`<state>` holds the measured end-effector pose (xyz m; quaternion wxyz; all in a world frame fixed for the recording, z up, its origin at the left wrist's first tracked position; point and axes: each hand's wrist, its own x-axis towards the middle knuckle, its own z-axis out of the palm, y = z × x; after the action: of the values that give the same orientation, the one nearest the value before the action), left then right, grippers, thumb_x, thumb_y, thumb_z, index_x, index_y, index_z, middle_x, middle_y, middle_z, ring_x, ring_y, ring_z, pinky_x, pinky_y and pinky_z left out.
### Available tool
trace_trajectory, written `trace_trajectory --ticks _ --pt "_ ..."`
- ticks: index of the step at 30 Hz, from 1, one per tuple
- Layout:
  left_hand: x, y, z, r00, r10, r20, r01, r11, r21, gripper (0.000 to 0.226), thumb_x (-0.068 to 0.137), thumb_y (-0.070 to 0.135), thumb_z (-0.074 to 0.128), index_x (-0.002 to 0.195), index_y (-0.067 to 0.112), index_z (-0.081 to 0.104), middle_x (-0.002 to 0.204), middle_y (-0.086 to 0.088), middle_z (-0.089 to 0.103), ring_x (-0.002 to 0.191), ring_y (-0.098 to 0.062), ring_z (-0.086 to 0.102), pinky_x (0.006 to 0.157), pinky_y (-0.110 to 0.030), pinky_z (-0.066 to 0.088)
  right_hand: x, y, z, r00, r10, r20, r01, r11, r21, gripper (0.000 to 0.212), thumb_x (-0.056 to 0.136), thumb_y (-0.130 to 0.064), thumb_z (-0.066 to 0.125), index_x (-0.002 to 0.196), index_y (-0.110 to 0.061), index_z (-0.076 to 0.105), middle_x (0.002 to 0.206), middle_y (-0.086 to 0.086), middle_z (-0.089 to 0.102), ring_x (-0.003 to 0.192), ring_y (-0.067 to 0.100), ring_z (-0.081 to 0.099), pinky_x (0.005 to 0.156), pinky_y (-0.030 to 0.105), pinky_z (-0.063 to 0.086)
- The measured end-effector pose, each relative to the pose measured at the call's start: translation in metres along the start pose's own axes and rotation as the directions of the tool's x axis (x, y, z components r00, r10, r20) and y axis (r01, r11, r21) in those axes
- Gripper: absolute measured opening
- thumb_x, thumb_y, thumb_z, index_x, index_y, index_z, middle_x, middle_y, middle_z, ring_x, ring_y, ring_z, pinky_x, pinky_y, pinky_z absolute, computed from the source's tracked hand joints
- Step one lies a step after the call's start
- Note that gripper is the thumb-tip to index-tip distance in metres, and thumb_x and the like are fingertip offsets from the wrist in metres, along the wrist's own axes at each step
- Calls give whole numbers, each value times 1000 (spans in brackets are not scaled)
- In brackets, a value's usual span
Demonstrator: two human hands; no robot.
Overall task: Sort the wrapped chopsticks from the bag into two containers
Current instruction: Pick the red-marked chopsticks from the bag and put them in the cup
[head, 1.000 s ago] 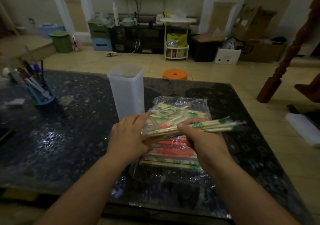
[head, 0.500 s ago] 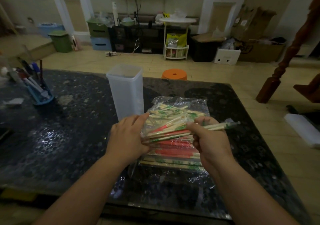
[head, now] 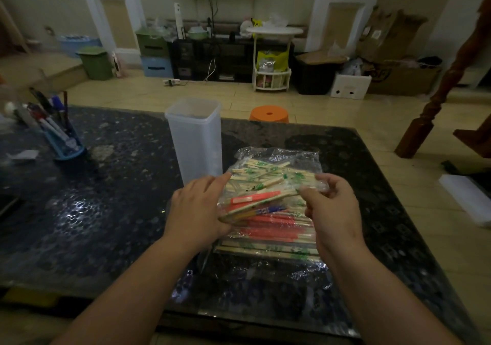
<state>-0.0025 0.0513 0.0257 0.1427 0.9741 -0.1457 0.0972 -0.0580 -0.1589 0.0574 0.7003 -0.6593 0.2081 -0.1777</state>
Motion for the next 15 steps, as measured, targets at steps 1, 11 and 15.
trace_trajectory --ticks 1,11,15 --pt "0 0 -1 1000 -1 3 1 1000 5 101 72 62 75 154 38 21 148 7 40 134 -19 37 111 -43 29 -1 -1 0 1000 -22 -23 22 1000 10 28 87 -15 72 107 -28 57 104 10 61 80 18 60 73 36 53" --pt "2 1 1 1000 13 20 -13 1000 9 102 73 66 73 154 39 16 148 9 37 135 -18 34 111 -43 28 -10 6 5 937 -132 324 276 849 -451 57 103 -40 38 156 -34 17 162 -14 14 146 2 13 116 27 14" --pt "0 1 1 999 31 10 -31 999 21 99 75 62 73 154 38 18 147 7 38 135 -18 34 111 -44 28 -10 14 8 915 -58 399 261 840 -475 55 105 -35 34 157 -30 16 163 -15 11 146 -2 9 116 21 10"
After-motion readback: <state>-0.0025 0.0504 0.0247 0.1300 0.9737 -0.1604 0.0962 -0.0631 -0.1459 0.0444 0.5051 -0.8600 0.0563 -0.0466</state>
